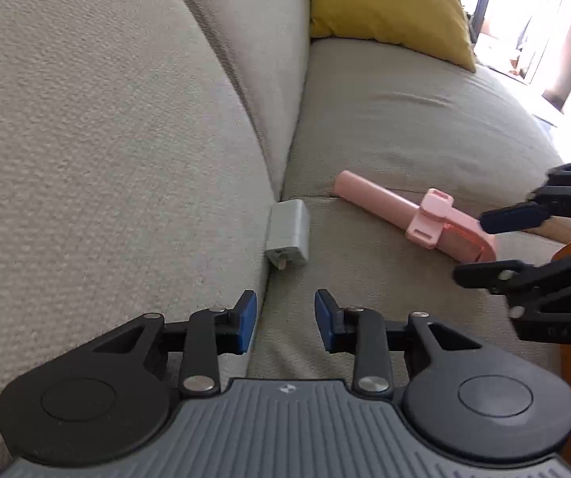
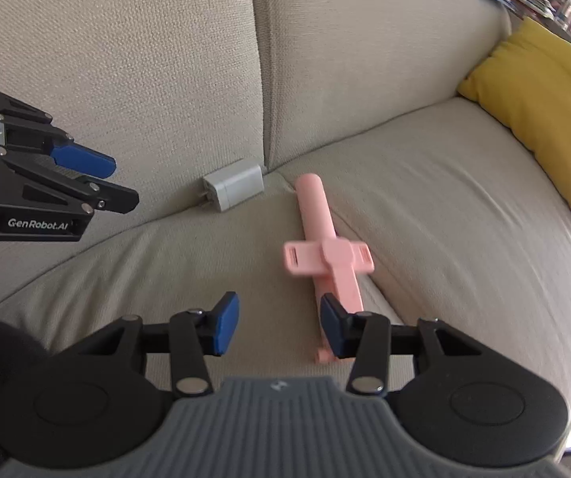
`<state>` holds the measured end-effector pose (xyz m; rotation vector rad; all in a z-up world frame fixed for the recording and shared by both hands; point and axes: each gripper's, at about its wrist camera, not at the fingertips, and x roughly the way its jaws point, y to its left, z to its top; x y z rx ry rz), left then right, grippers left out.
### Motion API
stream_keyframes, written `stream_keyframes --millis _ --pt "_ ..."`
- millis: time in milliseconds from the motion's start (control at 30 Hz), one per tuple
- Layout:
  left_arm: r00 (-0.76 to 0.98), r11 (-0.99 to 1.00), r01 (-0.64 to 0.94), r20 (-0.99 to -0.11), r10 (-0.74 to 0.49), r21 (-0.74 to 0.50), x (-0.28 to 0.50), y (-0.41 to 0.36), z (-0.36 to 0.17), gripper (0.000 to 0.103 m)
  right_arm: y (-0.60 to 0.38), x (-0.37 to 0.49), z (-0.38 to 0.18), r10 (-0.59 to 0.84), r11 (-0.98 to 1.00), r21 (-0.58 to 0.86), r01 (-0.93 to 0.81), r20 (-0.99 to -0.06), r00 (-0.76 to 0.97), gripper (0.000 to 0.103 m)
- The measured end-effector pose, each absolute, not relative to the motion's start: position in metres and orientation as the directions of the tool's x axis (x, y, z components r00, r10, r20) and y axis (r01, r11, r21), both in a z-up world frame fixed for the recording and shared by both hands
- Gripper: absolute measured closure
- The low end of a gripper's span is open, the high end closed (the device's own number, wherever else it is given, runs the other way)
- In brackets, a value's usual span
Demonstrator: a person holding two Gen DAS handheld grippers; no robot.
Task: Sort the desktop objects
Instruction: 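Move both grippers back to the pink selfie stick and white charger, then grasp the pink selfie stick with the right gripper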
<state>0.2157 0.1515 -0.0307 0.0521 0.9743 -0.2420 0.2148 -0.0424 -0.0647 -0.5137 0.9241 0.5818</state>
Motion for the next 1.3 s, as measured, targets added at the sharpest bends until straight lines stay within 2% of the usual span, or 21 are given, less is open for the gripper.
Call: stream_keyframes --millis 433,700,767,833,1033,1300 --pt "0.536 0.930 0.353 -0.837 -0.110 0.104 0.250 0.109 -0.063 0.065 -0.023 0.256 -0.098 0.237 0.632 -0.237 -0.737 -0.847 0.476 0.055" --pt "0.569 0.891 0.372 -0.822 0.002 0.260 0.260 0.085 -0.085 0.065 -0.025 0.254 -0.117 0.148 0.556 -0.406 -0.725 -0.810 0.567 0.052" --pt "0.585 0.880 0.373 -0.811 0.024 0.295 0.260 0.081 -0.088 0.065 -0.030 0.258 -0.118 0.131 0.561 -0.418 -0.715 -0.808 0.575 0.060" --pt "0.593 0.871 0.370 -0.804 0.048 0.325 0.261 0.077 -0.091 0.065 -0.035 0.264 -0.115 0.132 0.589 -0.395 -0.705 -0.814 0.566 0.068" --pt "0.627 0.827 0.364 -0.769 0.124 0.429 0.263 0.064 -0.101 0.064 -0.052 0.284 -0.100 0.177 0.686 -0.260 -0.680 -0.846 0.503 0.080" --pt "0.673 0.776 0.362 -0.721 0.165 0.516 0.261 0.051 -0.104 0.064 -0.080 0.295 -0.092 0.195 0.764 -0.159 -0.626 -0.867 0.459 0.082"
